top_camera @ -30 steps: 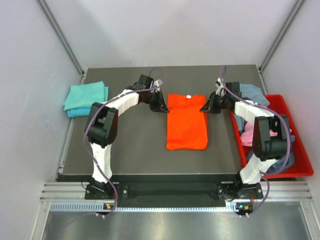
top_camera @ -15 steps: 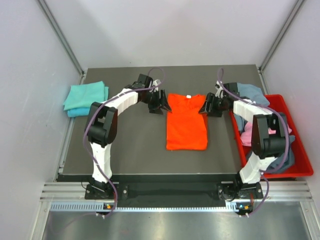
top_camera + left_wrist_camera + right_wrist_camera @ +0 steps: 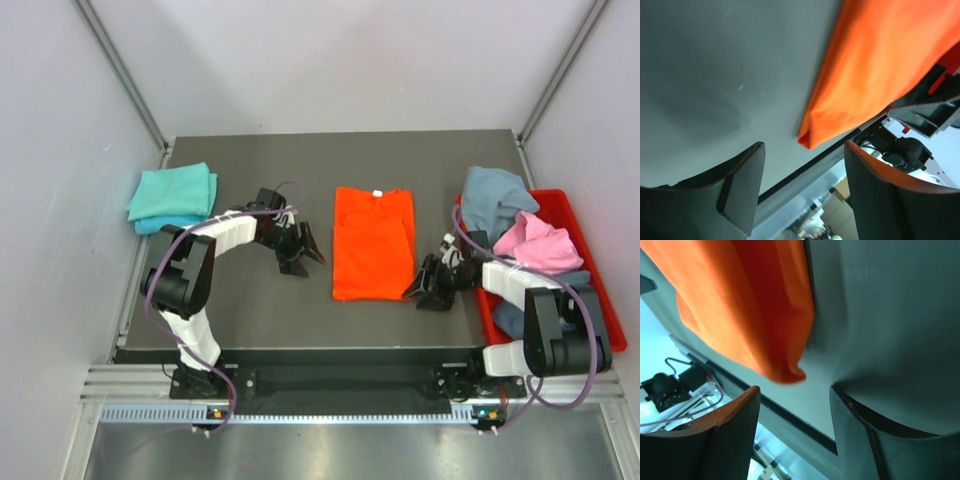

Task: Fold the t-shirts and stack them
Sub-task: Fold the tshirt

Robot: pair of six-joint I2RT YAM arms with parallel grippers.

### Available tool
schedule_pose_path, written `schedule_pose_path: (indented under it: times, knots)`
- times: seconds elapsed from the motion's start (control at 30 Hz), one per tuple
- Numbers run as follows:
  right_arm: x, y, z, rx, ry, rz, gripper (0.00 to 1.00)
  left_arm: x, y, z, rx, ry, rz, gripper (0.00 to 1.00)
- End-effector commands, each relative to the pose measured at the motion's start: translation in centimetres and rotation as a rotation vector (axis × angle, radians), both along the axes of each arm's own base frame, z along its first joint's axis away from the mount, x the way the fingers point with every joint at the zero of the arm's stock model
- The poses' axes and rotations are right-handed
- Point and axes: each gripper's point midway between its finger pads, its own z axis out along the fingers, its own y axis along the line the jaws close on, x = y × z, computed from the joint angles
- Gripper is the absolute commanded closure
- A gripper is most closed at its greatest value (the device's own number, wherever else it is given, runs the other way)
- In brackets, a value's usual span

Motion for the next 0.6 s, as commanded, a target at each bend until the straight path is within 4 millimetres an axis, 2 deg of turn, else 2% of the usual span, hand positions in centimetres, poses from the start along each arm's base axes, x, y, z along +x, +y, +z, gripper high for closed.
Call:
schedule_pose_path:
  times: [0.0,0.3,0.57]
  knots:
    - [-0.6,0.7,1.2,0.06,-0.02,-0.024,0.42,-0.6,-0.8,1.5,-0.055,-0.009,0.013,0.3]
    - [1.3,0.9,0.3,0.072,-0.032,-0.07,0.46,-3.0,-4.1,0.2,-0.057,0.039,-0.07,0.3]
    - [1.3,0.8,0.4,0.065,-0.044,-0.076,0.59,-4.4,-3.9,-1.1,-0.028,0.107,-0.062,0.4]
